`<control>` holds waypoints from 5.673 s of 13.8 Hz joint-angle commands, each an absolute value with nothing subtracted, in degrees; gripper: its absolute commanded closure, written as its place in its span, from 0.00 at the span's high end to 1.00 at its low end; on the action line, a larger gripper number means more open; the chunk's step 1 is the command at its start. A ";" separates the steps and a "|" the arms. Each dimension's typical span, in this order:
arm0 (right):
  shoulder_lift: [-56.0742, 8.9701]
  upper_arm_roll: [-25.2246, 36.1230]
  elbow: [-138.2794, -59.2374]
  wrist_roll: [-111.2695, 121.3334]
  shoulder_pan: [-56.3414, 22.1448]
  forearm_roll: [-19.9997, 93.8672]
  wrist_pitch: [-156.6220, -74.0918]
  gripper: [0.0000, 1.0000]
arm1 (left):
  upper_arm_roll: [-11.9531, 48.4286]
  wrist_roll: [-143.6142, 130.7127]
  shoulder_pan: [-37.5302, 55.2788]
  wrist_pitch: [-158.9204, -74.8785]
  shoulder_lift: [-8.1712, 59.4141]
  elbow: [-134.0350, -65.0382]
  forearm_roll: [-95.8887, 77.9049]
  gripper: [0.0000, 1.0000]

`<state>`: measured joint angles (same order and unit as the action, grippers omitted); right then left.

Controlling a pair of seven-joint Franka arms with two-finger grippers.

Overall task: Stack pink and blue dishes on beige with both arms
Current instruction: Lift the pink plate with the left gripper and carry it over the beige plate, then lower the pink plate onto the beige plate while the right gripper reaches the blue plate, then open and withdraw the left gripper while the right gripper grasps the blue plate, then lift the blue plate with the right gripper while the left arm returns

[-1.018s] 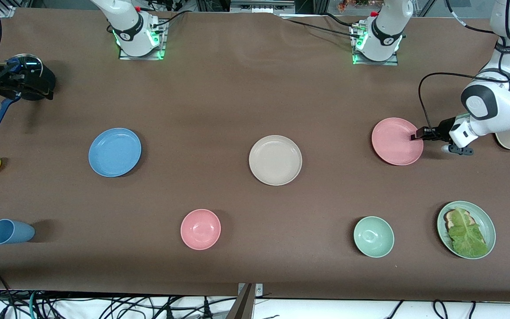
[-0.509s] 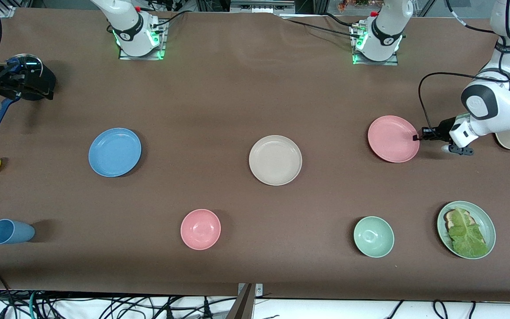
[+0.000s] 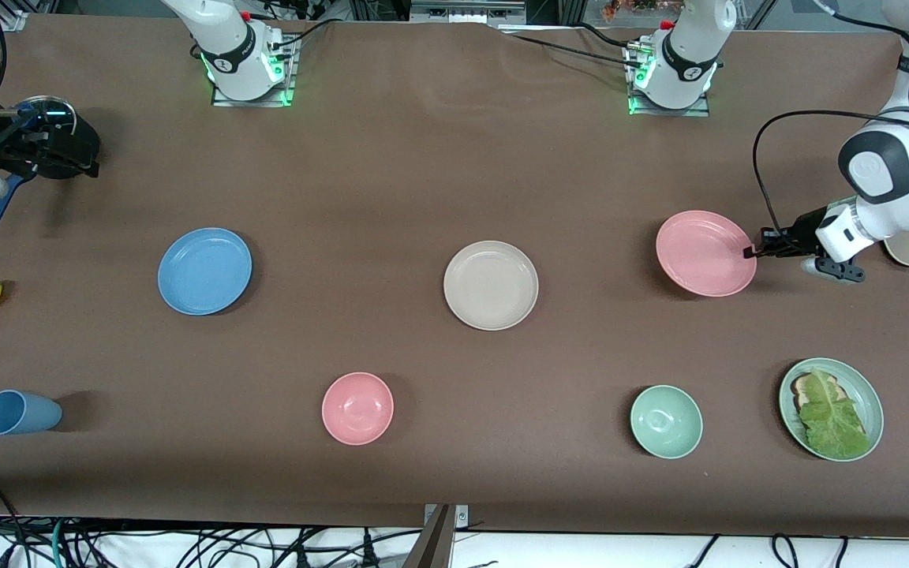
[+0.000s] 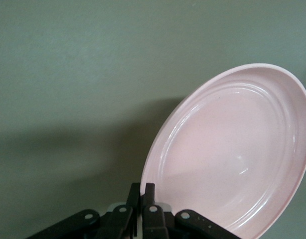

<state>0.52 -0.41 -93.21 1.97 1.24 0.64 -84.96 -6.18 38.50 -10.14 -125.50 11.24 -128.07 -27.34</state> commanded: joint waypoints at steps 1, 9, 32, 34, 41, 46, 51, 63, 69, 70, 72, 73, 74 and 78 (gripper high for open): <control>0.62 -0.53 -92.72 1.23 1.23 1.32 -84.29 1.00 | -6.24 32.98 -6.52 -121.21 9.93 -123.94 -27.86 0.00; 0.62 -0.53 -92.72 1.32 1.23 1.32 -83.94 1.00 | 9.82 -6.63 0.79 -121.64 12.56 -113.57 -18.29 0.00; -4.39 3.51 -107.55 1.14 2.55 -0.18 -105.35 1.00 | 14.76 -39.28 17.58 -144.75 25.84 -116.28 -6.16 0.00; -4.92 6.05 -113.18 1.49 2.64 0.17 -111.85 1.00 | 14.68 -39.55 17.58 -144.76 26.10 -115.93 -5.28 0.00; -14.40 7.65 -123.65 2.63 2.90 0.79 -133.82 1.00 | 14.33 -39.55 17.32 -144.67 26.89 -114.43 -4.83 0.28; -19.50 7.65 -124.72 8.40 6.58 7.26 -139.04 1.00 | 14.15 -38.94 16.44 -141.79 26.02 -112.60 -3.09 0.38; -22.50 7.65 -123.22 16.96 8.96 21.34 -137.99 1.00 | 14.15 -35.79 13.28 -124.12 25.14 -102.32 3.08 0.57; -25.66 7.56 -122.70 25.75 10.28 29.88 -137.37 0.56 | 7.13 -9.07 3.34 -112.51 19.78 -100.46 2.11 0.99; -26.01 7.47 -122.61 25.84 10.20 29.88 -137.37 0.15 | -1.22 2.72 2.20 -110.22 18.63 -100.46 1.14 1.00; -26.02 7.47 -122.61 25.93 10.11 29.88 -137.37 0.12 | -2.36 3.33 2.20 -110.13 18.63 -100.46 1.14 1.00; -25.93 7.38 -122.17 26.54 10.02 29.88 -136.50 0.00 | -4.65 4.92 2.11 -108.90 18.02 -100.37 1.06 1.00; -25.93 7.38 -121.12 26.63 10.02 29.80 -135.19 0.00 | -4.75 4.83 2.20 -108.20 16.80 -100.37 1.05 1.00; -25.67 7.38 -119.81 26.72 10.02 29.79 -133.09 0.00 | -4.75 4.75 2.20 -106.80 15.22 -100.28 0.71 1.00; -24.44 7.65 -111.47 25.58 9.85 29.00 -120.53 0.00 | -4.75 4.57 2.28 -103.10 9.25 -100.28 -2.46 1.00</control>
